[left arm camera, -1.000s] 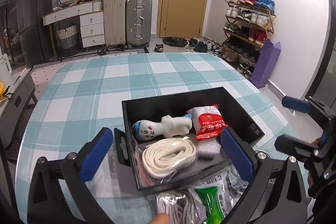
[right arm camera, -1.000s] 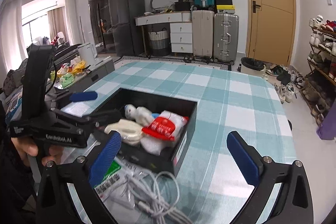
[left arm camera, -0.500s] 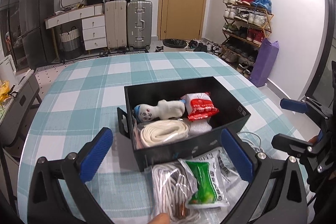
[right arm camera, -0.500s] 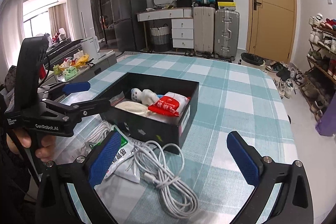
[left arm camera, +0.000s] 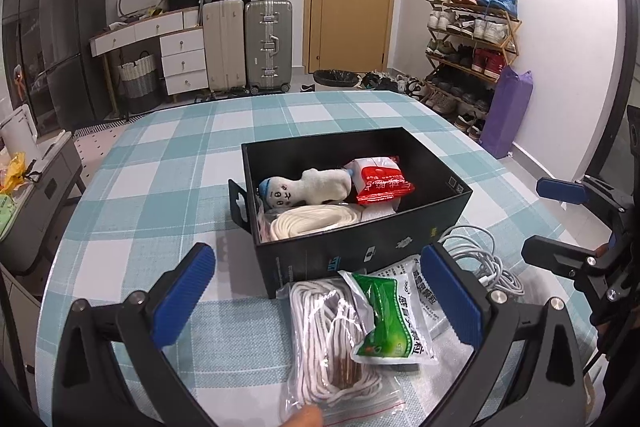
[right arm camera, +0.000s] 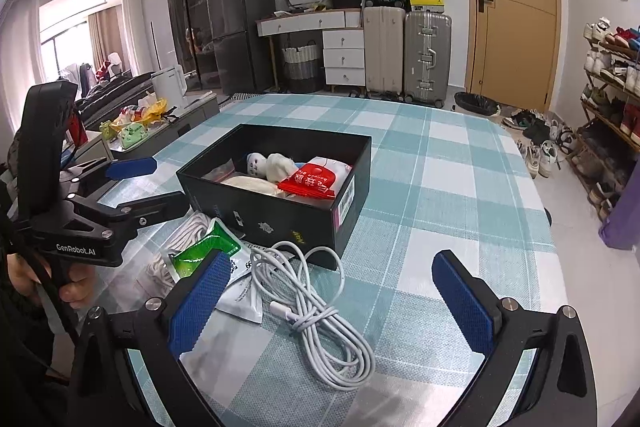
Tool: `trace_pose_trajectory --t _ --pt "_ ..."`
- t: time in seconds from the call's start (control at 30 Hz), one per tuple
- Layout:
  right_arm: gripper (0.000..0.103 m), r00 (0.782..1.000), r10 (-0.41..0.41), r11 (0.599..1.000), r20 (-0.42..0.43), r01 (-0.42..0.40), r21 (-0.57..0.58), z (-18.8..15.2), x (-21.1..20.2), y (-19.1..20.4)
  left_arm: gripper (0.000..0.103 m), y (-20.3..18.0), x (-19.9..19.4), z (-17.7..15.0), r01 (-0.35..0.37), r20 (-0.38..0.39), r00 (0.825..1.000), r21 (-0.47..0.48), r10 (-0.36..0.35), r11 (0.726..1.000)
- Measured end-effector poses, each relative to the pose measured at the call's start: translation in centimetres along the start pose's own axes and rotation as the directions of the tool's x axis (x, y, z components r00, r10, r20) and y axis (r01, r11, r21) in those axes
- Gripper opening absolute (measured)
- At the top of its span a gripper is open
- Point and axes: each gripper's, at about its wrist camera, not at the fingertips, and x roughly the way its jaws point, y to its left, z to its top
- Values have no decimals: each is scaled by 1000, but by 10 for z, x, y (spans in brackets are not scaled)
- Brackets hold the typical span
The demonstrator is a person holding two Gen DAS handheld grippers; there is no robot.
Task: Organize soft objects
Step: 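Move both grippers back toward the cable and packets beside the box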
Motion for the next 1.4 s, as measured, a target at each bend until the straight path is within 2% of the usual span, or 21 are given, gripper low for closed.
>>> trace_pose_trajectory --t 0.37,0.93,1.17,1.4 --pt "102 1000 -1 1000 -18 1 -2 -1 1 1 103 -3 3 -17 3 -26 1000 -5 -4 1000" --pt "102 988 19 1000 -156 -22 -13 -18 31 2 103 1 10 -37 -2 -80 997 -6 1 1000" --pt "102 979 -15 1000 -203 10 -25 -25 45 4 103 8 17 -38 5 -117 993 -37 -9 999" --pt "102 969 -57 998 -239 46 -52 -29 57 8 103 5 19 -38 29 -125 992 -24 -32 999"
